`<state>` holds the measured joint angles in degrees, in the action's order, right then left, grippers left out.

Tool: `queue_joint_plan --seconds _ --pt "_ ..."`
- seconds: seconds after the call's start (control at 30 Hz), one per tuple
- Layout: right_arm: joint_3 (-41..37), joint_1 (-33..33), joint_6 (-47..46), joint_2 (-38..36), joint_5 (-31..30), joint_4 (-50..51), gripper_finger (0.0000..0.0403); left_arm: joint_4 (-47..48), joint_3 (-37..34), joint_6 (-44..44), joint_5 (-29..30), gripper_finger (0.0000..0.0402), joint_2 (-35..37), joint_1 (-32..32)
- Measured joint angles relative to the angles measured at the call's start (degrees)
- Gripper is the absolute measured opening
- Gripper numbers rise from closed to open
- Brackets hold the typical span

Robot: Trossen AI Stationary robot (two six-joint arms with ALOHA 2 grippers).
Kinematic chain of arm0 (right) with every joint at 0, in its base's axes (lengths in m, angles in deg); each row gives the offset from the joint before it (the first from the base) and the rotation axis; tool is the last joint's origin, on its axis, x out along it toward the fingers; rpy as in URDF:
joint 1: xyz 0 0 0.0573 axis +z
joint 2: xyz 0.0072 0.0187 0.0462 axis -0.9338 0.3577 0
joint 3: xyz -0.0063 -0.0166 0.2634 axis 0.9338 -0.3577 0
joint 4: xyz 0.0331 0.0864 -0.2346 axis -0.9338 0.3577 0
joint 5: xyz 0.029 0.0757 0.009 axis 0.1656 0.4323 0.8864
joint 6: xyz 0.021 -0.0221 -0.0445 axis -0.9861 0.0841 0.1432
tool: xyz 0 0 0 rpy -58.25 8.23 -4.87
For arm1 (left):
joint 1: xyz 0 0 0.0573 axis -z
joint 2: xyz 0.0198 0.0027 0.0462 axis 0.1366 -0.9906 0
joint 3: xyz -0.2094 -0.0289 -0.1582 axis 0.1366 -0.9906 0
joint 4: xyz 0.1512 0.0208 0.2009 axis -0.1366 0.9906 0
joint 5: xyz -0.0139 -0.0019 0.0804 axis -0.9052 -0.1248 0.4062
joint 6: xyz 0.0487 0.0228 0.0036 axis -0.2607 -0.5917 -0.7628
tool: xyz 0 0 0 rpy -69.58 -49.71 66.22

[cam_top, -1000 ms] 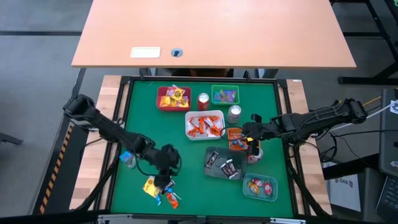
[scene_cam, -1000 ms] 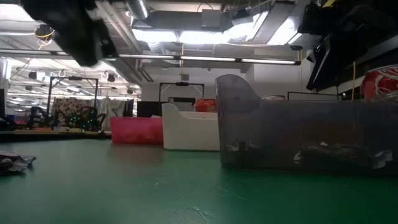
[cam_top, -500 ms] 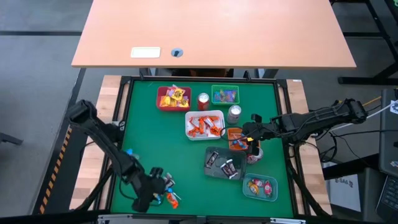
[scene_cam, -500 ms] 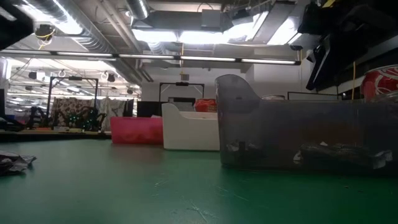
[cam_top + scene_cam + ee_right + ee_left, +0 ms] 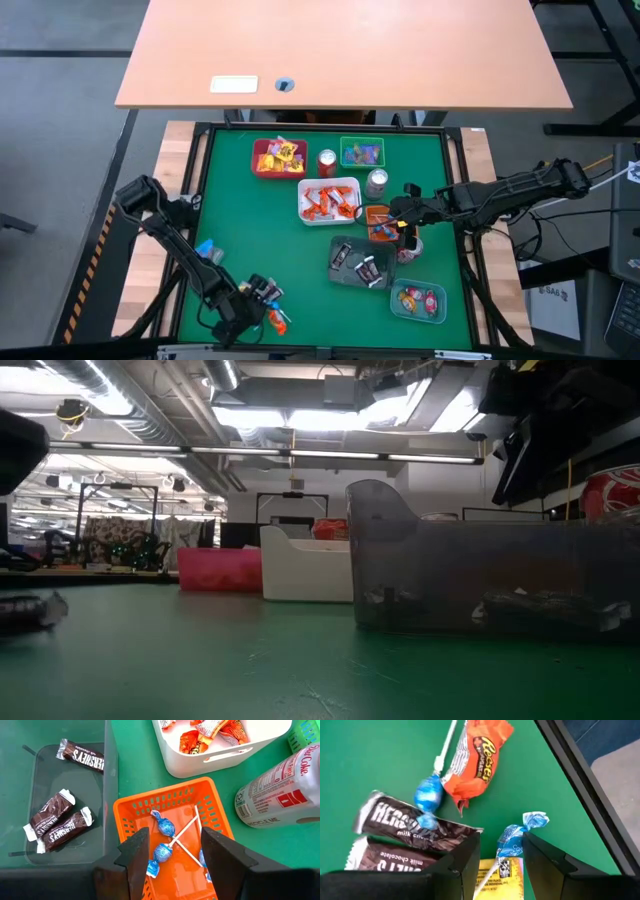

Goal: Sort candy
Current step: Put the light blue candy into the orange bin

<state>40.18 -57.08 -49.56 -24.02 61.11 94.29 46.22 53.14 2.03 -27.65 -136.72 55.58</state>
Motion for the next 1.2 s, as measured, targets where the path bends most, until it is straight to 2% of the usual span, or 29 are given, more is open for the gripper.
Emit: queue_joint_plan --seconds 0.73,0.93,1.2 --pt "0.00 0.00 0.00 0.00 0.00 -0.11 0.0179 -1.86 -0.09 -0.19 2.98 0.0139 -0.35 2.68" --pt "0.00 0.00 0.00 0.01 0.00 -0.11 0.0179 -3.82 0.00 -0.21 2.75 0.0139 -3.69 2.67" --pt "0.00 0.02 0.00 0.02 0.02 -0.16 0.0179 -4.72 0.07 -0.04 3.70 0.0130 -4.17 2.71"
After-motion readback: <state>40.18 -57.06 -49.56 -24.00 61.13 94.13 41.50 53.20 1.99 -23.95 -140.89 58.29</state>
